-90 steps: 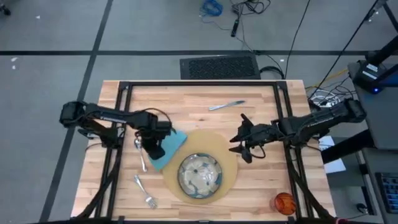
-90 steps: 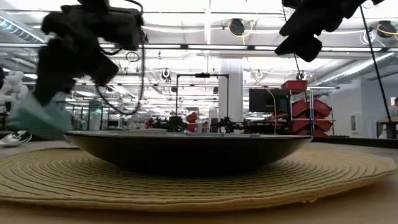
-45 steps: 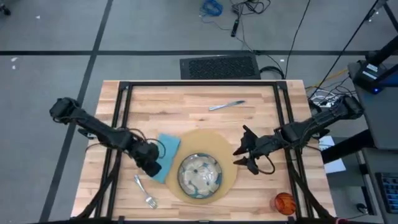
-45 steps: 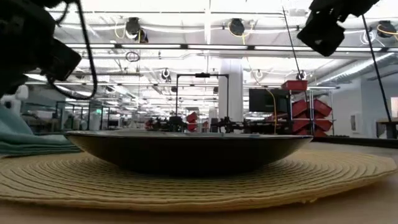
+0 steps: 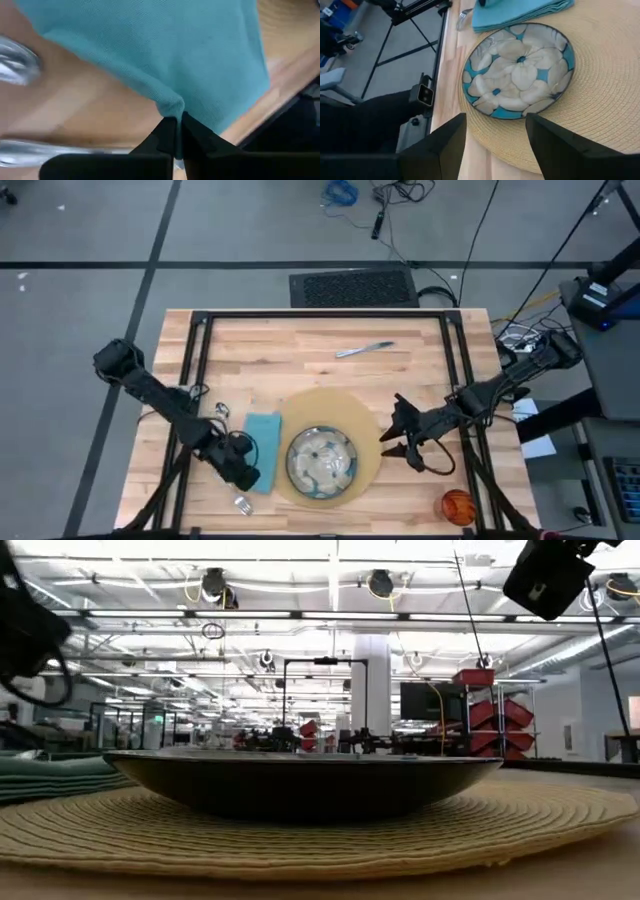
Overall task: Set table place
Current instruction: Move the blue napkin to the left of the brown mat
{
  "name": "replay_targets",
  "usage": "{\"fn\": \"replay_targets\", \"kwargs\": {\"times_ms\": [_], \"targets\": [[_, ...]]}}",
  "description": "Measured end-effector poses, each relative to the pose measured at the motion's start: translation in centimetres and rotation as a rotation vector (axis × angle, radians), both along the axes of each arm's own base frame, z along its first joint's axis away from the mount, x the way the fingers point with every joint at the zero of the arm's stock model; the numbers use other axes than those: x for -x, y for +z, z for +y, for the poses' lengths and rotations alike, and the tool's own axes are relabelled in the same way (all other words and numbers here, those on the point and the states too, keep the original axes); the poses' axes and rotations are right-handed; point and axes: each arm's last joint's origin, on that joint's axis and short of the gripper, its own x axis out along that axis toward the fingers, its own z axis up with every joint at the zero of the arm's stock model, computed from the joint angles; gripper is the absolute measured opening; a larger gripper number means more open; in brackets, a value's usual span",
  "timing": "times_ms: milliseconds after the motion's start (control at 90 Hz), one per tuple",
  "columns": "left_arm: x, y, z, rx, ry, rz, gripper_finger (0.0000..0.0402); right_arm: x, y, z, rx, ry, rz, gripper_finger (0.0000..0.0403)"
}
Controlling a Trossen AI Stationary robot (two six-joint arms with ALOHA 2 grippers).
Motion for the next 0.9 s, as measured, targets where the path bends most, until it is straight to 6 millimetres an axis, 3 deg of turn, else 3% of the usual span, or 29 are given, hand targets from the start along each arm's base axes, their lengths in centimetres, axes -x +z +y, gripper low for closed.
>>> {"fn": "replay_targets", "kwargs": {"times_ms": [589, 900], "targets": [[0.4, 0.3, -1.3, -0.016, 0.011, -0.102, 0.0007, 0.0, 0.0, 0.0, -0.01, -0.009, 0.004, 0.0196], [0.6, 0.3, -1.4, -0.002, -0.036, -0.086, 0.0108, 0.0, 0.0, 0.0, -0.012, -0.01, 0.005, 0.0196]]}}
